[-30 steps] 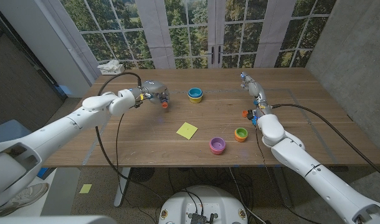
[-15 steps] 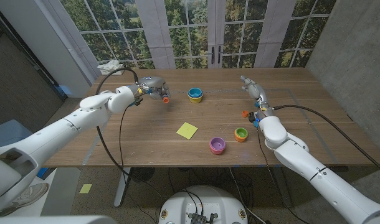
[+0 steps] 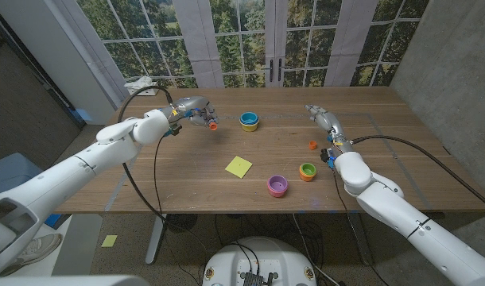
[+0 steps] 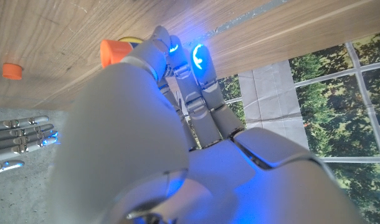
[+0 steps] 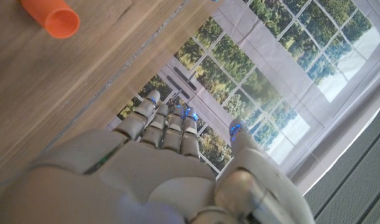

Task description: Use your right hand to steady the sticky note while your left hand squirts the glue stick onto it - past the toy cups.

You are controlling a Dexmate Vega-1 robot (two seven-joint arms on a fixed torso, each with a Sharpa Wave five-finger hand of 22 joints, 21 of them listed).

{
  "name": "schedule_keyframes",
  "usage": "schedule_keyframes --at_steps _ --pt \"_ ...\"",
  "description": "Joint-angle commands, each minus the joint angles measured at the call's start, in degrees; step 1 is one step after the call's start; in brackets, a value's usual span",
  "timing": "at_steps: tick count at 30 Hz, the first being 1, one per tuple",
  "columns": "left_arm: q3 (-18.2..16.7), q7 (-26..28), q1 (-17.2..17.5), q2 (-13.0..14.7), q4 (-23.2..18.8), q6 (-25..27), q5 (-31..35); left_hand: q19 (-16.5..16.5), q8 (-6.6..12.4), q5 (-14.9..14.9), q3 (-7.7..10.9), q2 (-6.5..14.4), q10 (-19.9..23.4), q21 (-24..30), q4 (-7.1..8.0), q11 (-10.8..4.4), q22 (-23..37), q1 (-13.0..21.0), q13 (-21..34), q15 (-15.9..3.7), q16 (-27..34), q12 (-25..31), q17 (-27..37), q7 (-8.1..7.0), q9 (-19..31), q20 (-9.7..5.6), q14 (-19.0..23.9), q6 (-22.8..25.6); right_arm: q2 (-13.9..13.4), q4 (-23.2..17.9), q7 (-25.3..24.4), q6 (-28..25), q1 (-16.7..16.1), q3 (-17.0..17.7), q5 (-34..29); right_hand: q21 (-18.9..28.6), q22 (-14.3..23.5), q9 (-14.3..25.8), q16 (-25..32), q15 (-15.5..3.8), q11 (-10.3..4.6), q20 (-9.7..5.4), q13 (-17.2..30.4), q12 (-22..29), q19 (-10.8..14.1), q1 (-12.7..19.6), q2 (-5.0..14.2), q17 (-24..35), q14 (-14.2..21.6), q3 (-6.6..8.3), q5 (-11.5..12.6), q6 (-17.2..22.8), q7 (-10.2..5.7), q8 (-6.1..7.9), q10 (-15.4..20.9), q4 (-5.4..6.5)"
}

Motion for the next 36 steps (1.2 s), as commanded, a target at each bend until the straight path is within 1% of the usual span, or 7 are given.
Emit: schedule_keyframes --at_steps 1,11,16,25,32,34,36 --pt "-3.2 -1.8 3.6 1.0 -5.5 5.1 -7.0 0.5 -0.21 0.4 0.65 0.7 7.9 -0.3 0.33 -0.64 0.2 0.2 8.3 -6.46 -0.4 2.3 0.2 2.60 0.1 -7.86 5.5 2.6 -3.0 -5.4 -1.2 -4.8 -3.1 0.5 -1.9 0.1 0.3 0.2 -0.1 -1.93 -0.05 -0.88 0.1 0.2 0.4 0.1 0.77 0.2 0.4 0.29 0.1 1.7 0.86 0.75 0.6 -0.01" --pt "-5.0 -3.2 5.4 1.5 -9.3 10.1 -12.3 0.7 -0.40 0.6 0.71 0.6 8.1 -0.4 0.27 -0.55 0.2 0.3 8.4 -6.47 -0.8 2.2 0.2 2.72 0.1 -7.91 5.7 2.7 -5.3 -8.8 -0.8 -9.0 -4.3 0.3 -3.6 0.1 0.3 0.3 0.0 -2.33 -0.35 -1.23 0.1 0.3 0.6 0.6 1.03 0.2 0.4 0.60 0.1 2.5 0.93 0.94 0.9 -0.07" --pt "-5.5 -4.2 5.6 1.6 -10.7 12.3 -15.2 0.8 -0.50 0.8 0.77 0.6 8.4 -0.4 0.26 -0.35 0.2 0.4 8.5 -6.48 -0.9 2.2 0.3 2.88 0.2 -7.91 5.9 2.8 -6.6 -10.8 -0.3 -11.5 -4.8 0.2 -4.5 0.1 0.3 0.3 0.1 -2.62 -0.46 -1.37 0.1 0.2 0.6 0.9 1.15 0.2 0.4 0.78 0.2 2.5 0.78 0.88 0.9 -0.15" --pt "-6.8 -5.4 6.0 1.0 -12.6 16.8 -22.6 1.2 -0.73 1.1 0.89 0.4 8.6 -0.5 0.09 -0.15 0.2 0.9 8.4 -6.48 -1.2 1.9 0.3 3.16 0.2 -7.97 6.3 2.8 -8.8 -13.9 0.1 -14.7 -6.0 0.2 -5.9 0.1 0.3 0.4 0.1 -3.02 -0.77 -1.88 0.1 0.3 0.8 1.8 1.43 0.2 0.4 1.34 0.3 2.5 0.42 0.78 1.0 -0.45" --pt "-7.0 -6.4 5.7 1.1 -12.9 17.6 -27.2 1.5 -0.88 1.4 0.90 0.2 8.6 -0.5 0.10 0.15 0.2 1.0 8.5 -6.47 -1.4 1.7 0.4 3.24 0.2 -7.97 6.7 2.9 -10.7 -16.2 1.3 -17.2 -6.5 -0.3 -7.1 0.1 0.3 0.4 0.2 -3.47 -0.97 -2.20 0.1 0.2 0.9 2.6 1.65 0.2 0.6 1.88 0.4 2.5 0.03 0.72 1.1 -0.74" --pt "-6.9 -6.7 5.5 1.2 -13.2 18.1 -28.3 1.5 -0.93 1.5 0.88 0.2 8.6 -0.6 0.09 -0.06 0.2 1.1 8.5 -6.47 -1.5 1.6 0.4 3.22 0.2 -7.97 6.7 2.9 -11.1 -16.9 1.2 -18.1 -6.7 -0.6 -7.8 0.1 0.3 0.5 0.3 -3.61 -1.10 -2.26 0.1 0.3 0.9 3.0 1.75 0.2 0.7 2.12 0.5 2.6 -0.15 0.72 1.2 -0.83" --pt "-6.8 -6.7 5.4 1.3 -13.5 18.3 -29.0 1.6 -0.96 1.6 0.91 0.2 8.8 -0.6 0.10 0.18 0.2 1.1 8.6 -6.48 -1.5 1.7 0.4 3.29 0.2 -7.98 6.8 2.9 -11.4 -17.4 1.4 -18.7 -6.7 -0.9 -8.2 0.1 0.3 0.5 0.3 -3.73 -1.20 -2.42 0.1 0.3 1.0 3.3 1.81 0.2 0.8 2.31 0.5 2.6 -0.30 0.72 1.3 -0.91"
